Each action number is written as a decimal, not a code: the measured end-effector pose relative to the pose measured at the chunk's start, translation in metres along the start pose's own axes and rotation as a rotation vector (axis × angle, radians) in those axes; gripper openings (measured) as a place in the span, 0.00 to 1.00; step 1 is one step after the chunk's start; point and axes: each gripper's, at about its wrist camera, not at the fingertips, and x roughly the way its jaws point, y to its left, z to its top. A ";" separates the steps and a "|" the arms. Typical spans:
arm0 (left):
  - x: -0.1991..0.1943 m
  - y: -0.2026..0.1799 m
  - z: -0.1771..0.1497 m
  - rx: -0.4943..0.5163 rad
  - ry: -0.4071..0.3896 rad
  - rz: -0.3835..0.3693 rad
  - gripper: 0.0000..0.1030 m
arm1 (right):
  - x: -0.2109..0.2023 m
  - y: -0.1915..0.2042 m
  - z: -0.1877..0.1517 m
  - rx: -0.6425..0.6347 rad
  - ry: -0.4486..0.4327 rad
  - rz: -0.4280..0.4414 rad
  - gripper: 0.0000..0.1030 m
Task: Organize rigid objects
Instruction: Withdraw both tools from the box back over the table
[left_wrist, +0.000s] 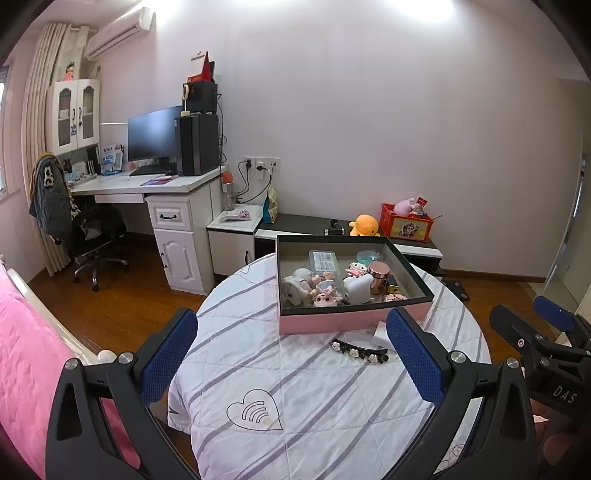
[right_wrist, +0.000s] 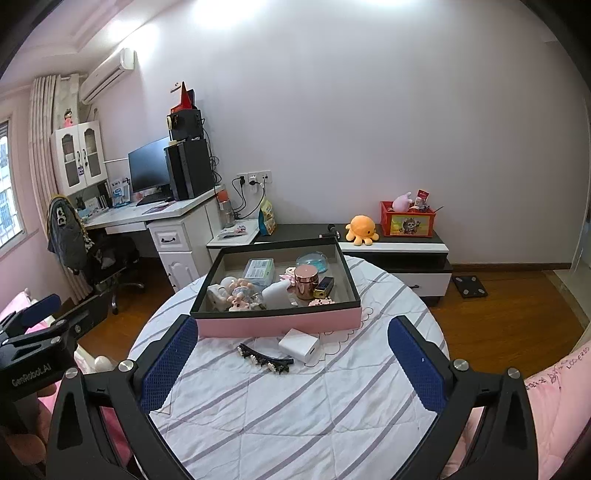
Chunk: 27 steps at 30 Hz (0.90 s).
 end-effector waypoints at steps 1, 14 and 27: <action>-0.001 -0.001 -0.001 0.002 -0.001 0.001 1.00 | -0.001 0.000 0.000 0.001 -0.002 0.001 1.00; -0.004 -0.003 -0.003 -0.002 0.001 0.000 1.00 | -0.007 -0.001 -0.001 0.008 -0.009 0.001 1.00; -0.006 -0.004 -0.010 -0.016 0.015 0.003 1.00 | -0.005 -0.002 -0.001 0.006 0.003 0.002 1.00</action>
